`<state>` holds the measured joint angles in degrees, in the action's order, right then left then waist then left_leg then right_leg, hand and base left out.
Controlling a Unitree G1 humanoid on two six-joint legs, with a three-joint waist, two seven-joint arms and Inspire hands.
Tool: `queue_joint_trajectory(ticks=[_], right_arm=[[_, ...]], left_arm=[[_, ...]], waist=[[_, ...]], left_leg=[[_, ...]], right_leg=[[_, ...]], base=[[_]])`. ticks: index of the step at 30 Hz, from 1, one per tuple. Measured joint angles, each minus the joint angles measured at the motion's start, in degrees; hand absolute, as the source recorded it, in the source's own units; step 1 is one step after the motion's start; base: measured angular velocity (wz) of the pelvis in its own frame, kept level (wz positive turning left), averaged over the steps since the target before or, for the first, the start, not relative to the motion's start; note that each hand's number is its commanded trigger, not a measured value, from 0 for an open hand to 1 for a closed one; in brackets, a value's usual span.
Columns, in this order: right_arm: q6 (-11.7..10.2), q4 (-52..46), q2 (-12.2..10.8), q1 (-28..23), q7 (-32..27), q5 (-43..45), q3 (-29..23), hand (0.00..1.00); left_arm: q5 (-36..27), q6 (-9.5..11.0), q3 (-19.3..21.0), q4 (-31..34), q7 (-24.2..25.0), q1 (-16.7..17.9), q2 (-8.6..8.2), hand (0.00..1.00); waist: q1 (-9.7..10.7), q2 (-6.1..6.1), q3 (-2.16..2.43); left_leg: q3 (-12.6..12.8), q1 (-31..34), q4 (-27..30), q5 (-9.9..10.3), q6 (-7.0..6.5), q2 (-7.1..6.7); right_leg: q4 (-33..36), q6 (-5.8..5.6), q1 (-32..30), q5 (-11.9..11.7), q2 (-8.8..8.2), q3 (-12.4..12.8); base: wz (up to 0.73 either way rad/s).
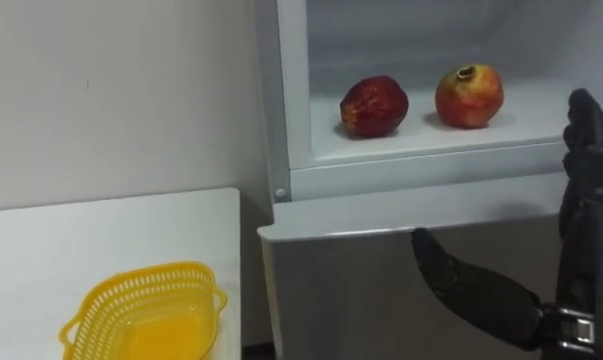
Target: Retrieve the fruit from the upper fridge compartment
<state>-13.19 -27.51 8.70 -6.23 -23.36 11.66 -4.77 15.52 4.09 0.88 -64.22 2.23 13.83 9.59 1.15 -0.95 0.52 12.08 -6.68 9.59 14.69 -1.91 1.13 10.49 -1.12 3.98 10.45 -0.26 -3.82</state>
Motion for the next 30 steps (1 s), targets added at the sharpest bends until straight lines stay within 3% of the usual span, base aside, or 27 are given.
queue_joint_trajectory(ticks=[7,9,17,22,25,30], right_arm=[[0.01,0.81,1.34,5.03,-0.31,-0.44,-1.13,0.0],[0.08,3.68,3.46,7.86,-0.26,-1.88,-1.44,0.0],[0.37,8.99,5.35,16.26,0.31,-3.34,-1.51,0.0],[1.83,10.87,6.49,19.96,0.28,-4.98,-1.57,0.0],[2.91,11.81,7.61,22.17,0.34,-5.04,-1.49,0.0],[3.23,15.2,10.03,26.03,0.34,-5.38,-1.57,0.0]], left_arm=[[1.72,-0.71,0.72,0.13,0.79,0.44,0.65,0.0],[2.19,-1.59,0.72,0.16,0.9,0.34,0.66,0.0],[5.47,-2.96,0.68,0.03,1.86,-0.04,0.12,0.0],[6.88,-4.17,0.86,0.18,2.25,-1.07,0.06,0.0],[7.81,-4.28,1.03,0.39,3.09,-1.33,0.4,0.0],[8.88,-4.91,1.22,2.18,3.58,-1.57,0.71,0.0]], waist=[[-1.12,1.62,-0.54],[-1.3,1.87,-0.63],[-1.82,2.27,-0.76],[-2.89,2.68,-0.59],[-3.32,3.33,-0.41],[-4.25,4.46,-0.69]], left_leg=[[-1.96,-0.76,0.1,-0.13,0.19,0.06],[-2.77,-0.41,0.46,-0.14,0.2,-0.05],[-4.29,1.09,1.87,-0.27,0.21,-0.12],[-4.64,1.27,2.16,-0.31,0.23,-0.06],[-5.2,1.34,2.22,-0.34,0.24,-0.09],[-5.85,1.08,2.22,-0.36,0.25,-0.11]], right_leg=[[-0.92,0.3,2.12,-0.18,-0.14,-3.04],[-0.91,0.3,2.11,-0.18,-0.36,-3.98],[-0.82,0.34,1.97,-0.21,-0.61,-5.82],[-0.81,0.42,1.92,-0.25,-0.72,-6.95],[-0.77,0.43,2.08,-0.26,-0.78,-7.6],[-0.84,0.43,2.58,-0.26,-0.76,-7.9]], base=[[0.16],[0.17],[0.1],[0.06],[0.09],[0.04]])
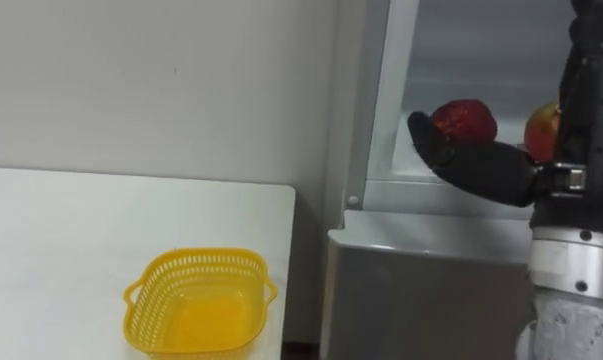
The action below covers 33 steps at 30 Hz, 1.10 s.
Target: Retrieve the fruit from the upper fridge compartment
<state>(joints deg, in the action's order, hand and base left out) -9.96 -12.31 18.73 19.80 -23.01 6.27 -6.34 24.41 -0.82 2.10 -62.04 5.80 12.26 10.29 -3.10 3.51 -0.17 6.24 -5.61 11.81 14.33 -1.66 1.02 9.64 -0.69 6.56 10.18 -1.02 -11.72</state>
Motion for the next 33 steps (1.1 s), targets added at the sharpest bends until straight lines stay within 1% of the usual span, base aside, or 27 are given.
queue_joint_trajectory(ticks=[2,4,7,8,10,12,14,16,18,22,23,25,27,28,33], right_arm=[[0.04,2.36,0.62,1.09,0.37,-1.57,0.02,0.0],[0.15,4.23,1.44,1.63,0.74,-3.27,0.01,0.0],[0.39,5.11,1.51,1.69,1.33,-5.8,-0.26,0.0],[0.81,5.55,1.56,1.73,1.74,-6.17,-0.67,0.0],[0.94,7.37,2.03,1.99,2.09,-6.46,-1.02,0.0],[1.36,7.94,2.32,2.35,2.46,-7.24,-1.55,0.0],[1.35,8.67,2.53,3.05,2.66,-7.24,-1.55,0.0],[1.45,9.48,2.7,3.71,3.15,-7.21,-1.55,0.0],[2.01,10.0,2.81,4.36,3.23,-7.21,-1.54,0.0],[2.01,12.05,3.14,5.69,3.32,-8.18,-1.54,0.0],[1.99,13.04,3.56,6.13,3.69,-8.77,-1.54,0.0],[1.95,13.98,3.79,6.13,3.92,-9.05,-1.53,0.0],[1.96,14.65,3.79,6.14,4.06,-9.18,-1.53,0.0],[1.94,15.04,3.79,6.17,4.25,-9.23,-1.53,0.0],[1.91,16.08,3.79,6.54,4.45,-10.48,-1.53,0.0]], left_arm=[[0.47,-0.17,0.0,0.41,0.13,-0.03,0.17,0.0],[0.87,-0.25,0.04,0.55,0.72,0.05,0.34,0.0],[1.07,-0.57,0.19,0.6,1.27,0.43,0.39,0.0],[1.08,-0.6,0.46,0.75,1.45,0.65,0.39,0.0],[1.08,-0.6,0.86,0.97,1.78,1.04,0.39,0.0],[1.1,-0.61,1.1,0.98,2.37,1.04,0.42,0.0],[1.31,-0.61,1.21,0.98,2.75,1.03,0.43,0.0],[1.6,-0.71,1.22,0.96,3.35,1.05,0.43,0.0],[1.64,-1.1,1.21,0.99,3.94,0.96,0.43,0.0],[1.8,-1.42,1.2,1.09,4.54,0.63,0.43,0.0],[2.72,-1.47,1.2,1.32,4.72,0.66,0.43,0.0],[2.82,-1.54,1.2,1.42,4.87,0.63,0.42,0.0],[2.82,-1.61,1.19,1.43,4.91,0.64,0.42,0.0],[2.82,-1.65,1.19,1.43,4.91,0.65,0.42,0.0],[2.79,-1.64,1.2,1.43,4.88,0.7,0.5,0.0]], waist=[[-0.32,0.32,0.1],[-0.54,0.49,0.07],[-0.53,0.47,0.05],[-0.61,0.51,0.03],[-0.62,0.72,-0.08],[-0.51,1.14,-0.35],[-0.54,1.32,-0.42],[-0.52,1.4,-0.39],[-0.59,1.41,-0.38],[-0.47,1.36,-0.34],[-0.47,1.37,-0.32],[-0.5,1.42,-0.05],[-0.62,1.36,0.54],[-0.66,1.31,0.61],[-0.59,1.1,0.45]], left_leg=[[-0.29,-0.16,0.02,0.0,0.0,-0.01],[-0.45,-0.27,0.01,0.0,0.0,-0.05],[-0.99,-0.2,-0.02,-0.05,0.02,-0.13],[-1.09,-0.23,-0.06,-0.1,0.06,-0.14],[-1.53,-0.16,-0.09,-0.17,0.1,-0.19],[-1.75,-0.02,-0.13,-0.4,0.17,-0.23],[-1.8,0.02,-0.06,-0.44,0.21,-0.22],[-1.81,0.01,0.03,-0.45,0.21,-0.24],[-1.81,0.21,0.04,-0.54,0.13,-0.34],[-2.0,0.46,-0.02,-0.64,-0.02,-0.6],[-2.02,0.5,-0.02,-0.68,-0.09,-0.7],[-2.04,0.54,0.0,-0.74,-0.17,-0.78],[-2.06,0.52,0.05,-0.79,-0.24,-0.85],[-2.05,0.35,0.06,-0.82,-0.27,-0.88],[-2.1,0.01,0.02,-0.84,-0.28,-0.9]], right_leg=[[-0.11,0.0,0.29,0.0,0.04,-0.02],[-0.12,0.0,0.43,0.0,0.02,-0.08],[-0.12,0.0,0.48,0.0,-0.05,-0.76],[-0.12,0.0,0.5,0.0,-0.03,-0.8],[-0.1,0.0,0.53,0.0,-0.02,-1.02],[-0.11,0.0,0.5,0.0,-0.04,-1.12],[-0.09,0.0,0.54,0.0,-0.01,-1.19],[-0.06,0.0,0.61,0.0,-0.03,-1.19],[0.0,0.0,0.62,0.0,-0.14,-1.23],[0.11,0.0,0.4,0.0,-0.44,-1.62],[0.12,0.0,0.39,0.0,-0.54,-1.78],[0.14,0.01,0.39,0.0,-0.63,-1.88],[0.15,0.01,0.44,0.0,-0.7,-1.92],[0.14,0.01,0.66,0.0,-0.74,-1.95],[0.12,0.01,1.07,0.0,-0.76,-2.01]], base=[[0.08],[0.06],[0.07],[0.0],[0.05],[0.05],[0.0],[0.0],[0.0],[0.0],[0.0],[0.0],[0.0],[0.0],[0.0]])
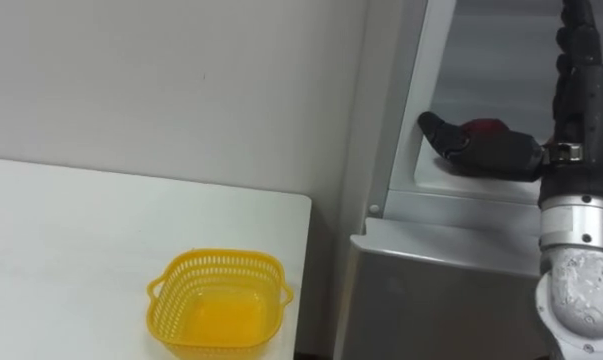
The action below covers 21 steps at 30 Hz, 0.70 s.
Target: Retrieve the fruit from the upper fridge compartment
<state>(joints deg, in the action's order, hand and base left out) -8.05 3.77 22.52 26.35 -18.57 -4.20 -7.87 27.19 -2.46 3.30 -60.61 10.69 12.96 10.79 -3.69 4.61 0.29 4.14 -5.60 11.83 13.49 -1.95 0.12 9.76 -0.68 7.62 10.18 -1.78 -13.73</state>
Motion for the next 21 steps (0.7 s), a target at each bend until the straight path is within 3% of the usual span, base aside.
queue_joint_trajectory(ticks=[6,21], right_arm=[[-0.22,-0.03,0.0,0.62,0.04,-0.64,0.0,0.0],[-0.76,-0.17,0.0,0.62,0.04,-4.12,0.0,0.0]], left_arm=[[0.0,0.01,-0.01,0.0,-0.02,-0.06,0.0,0.0],[0.01,0.41,-0.09,-0.03,-0.43,0.06,0.0,0.0]], waist=[[0.25,-0.37,-0.32],[0.55,-0.39,-0.32]], left_leg=[[-0.54,0.24,-0.3,0.0,0.01,0.03],[-1.17,0.13,0.04,-0.02,0.03,-0.04]], right_leg=[[0.01,0.0,0.01,0.0,0.02,-0.59],[-0.01,0.0,0.22,0.0,0.03,-0.75]], base=[[0.04],[0.0]])
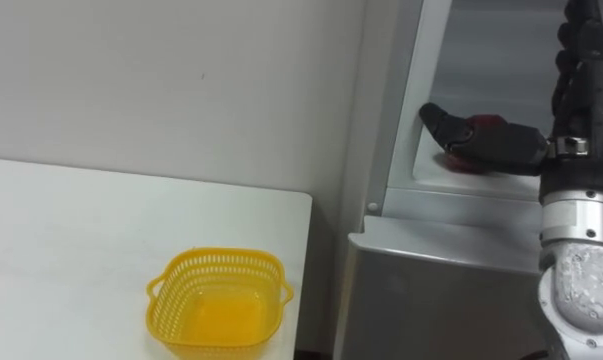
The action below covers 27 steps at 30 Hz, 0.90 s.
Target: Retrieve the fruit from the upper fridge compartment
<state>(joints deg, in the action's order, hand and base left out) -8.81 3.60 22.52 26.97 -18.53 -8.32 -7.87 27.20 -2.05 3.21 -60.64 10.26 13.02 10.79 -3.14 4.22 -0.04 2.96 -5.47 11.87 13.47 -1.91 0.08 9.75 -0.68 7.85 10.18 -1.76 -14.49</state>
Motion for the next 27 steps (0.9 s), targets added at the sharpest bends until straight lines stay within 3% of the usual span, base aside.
queue_joint_trajectory(ticks=[27], right_arm=[[0.08,-0.05,0.06,0.06,-1.88,-0.6,-0.12,0.0]], left_arm=[[0.0,-0.02,-0.06,0.02,-0.03,0.34,0.15,0.0]], waist=[[1.14,0.57,0.34]], left_leg=[[-0.2,0.3,0.31,0.0,0.01,0.0]], right_leg=[[-0.01,0.0,-0.02,0.0,-0.08,-0.57]], base=[[0.0]])
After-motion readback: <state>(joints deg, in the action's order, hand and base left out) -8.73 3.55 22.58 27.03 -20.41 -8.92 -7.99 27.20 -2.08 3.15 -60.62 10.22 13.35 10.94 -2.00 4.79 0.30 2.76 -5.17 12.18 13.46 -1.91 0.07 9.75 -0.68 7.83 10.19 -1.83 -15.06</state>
